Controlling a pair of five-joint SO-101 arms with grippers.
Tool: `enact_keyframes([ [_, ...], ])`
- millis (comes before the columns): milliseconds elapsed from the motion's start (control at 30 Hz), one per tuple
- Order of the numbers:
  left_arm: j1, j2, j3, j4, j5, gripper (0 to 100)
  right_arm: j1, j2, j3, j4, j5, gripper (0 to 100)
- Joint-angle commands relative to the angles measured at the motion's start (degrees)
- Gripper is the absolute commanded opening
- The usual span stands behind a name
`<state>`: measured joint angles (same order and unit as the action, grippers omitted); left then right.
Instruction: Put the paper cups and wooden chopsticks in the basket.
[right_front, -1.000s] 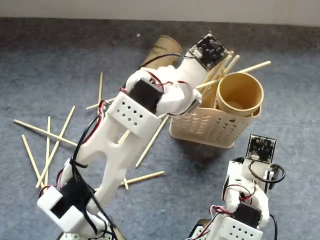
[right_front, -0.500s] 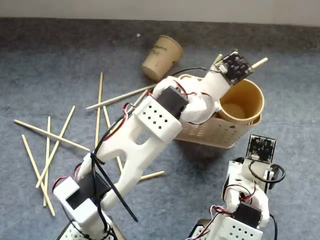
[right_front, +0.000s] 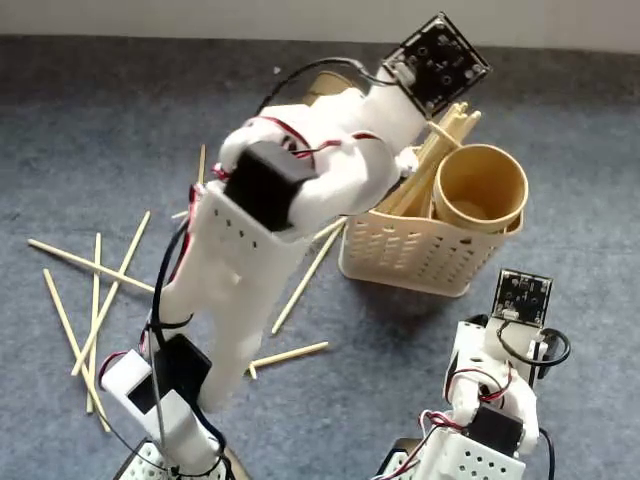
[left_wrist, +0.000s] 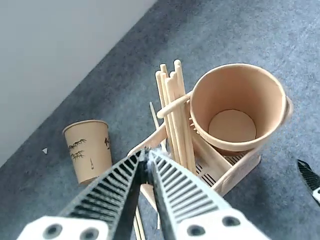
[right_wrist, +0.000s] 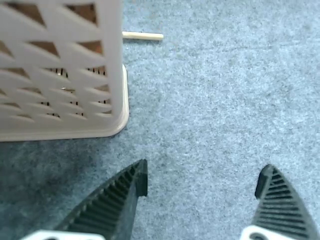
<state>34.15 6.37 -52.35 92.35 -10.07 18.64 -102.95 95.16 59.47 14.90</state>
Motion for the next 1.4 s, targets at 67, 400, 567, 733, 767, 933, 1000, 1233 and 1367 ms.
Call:
enact_keyframes([
  [67,-1.01,-0.66,-9.63,7.47,-0.53,1,-0.48,-0.31,4.62,-1.36,0.79,33.6],
  [400,0.4,1.1,-7.69,2.73,-0.44,19,-0.48,-0.31,4.62,-1.36,0.79,33.6],
  [567,0.31,5.05,-6.55,-4.13,-0.44,19,-0.48,-0.31,4.62,-1.36,0.79,33.6],
  [733,0.75,8.57,-6.55,-7.74,-0.44,19,-0.48,-0.31,4.62,-1.36,0.79,33.6],
  [767,0.75,9.27,-6.55,-8.26,-0.44,19,-0.48,-0.31,4.62,-1.36,0.79,33.6],
  [933,0.57,12.7,-6.55,-8.97,-0.44,9,-0.48,-0.31,4.62,-1.36,0.79,33.6],
  [1000,0.48,13.41,-6.64,-8.97,-0.62,4,-0.48,-0.31,4.62,-1.36,0.79,33.6],
  [1233,0.84,11.03,-6.64,-8.53,-4.22,0,-0.48,-0.31,4.62,-1.36,0.79,33.6],
  [1367,0.84,9.19,-6.29,-8.26,-4.04,2,-0.48,-0.31,4.62,-1.36,0.79,33.6],
])
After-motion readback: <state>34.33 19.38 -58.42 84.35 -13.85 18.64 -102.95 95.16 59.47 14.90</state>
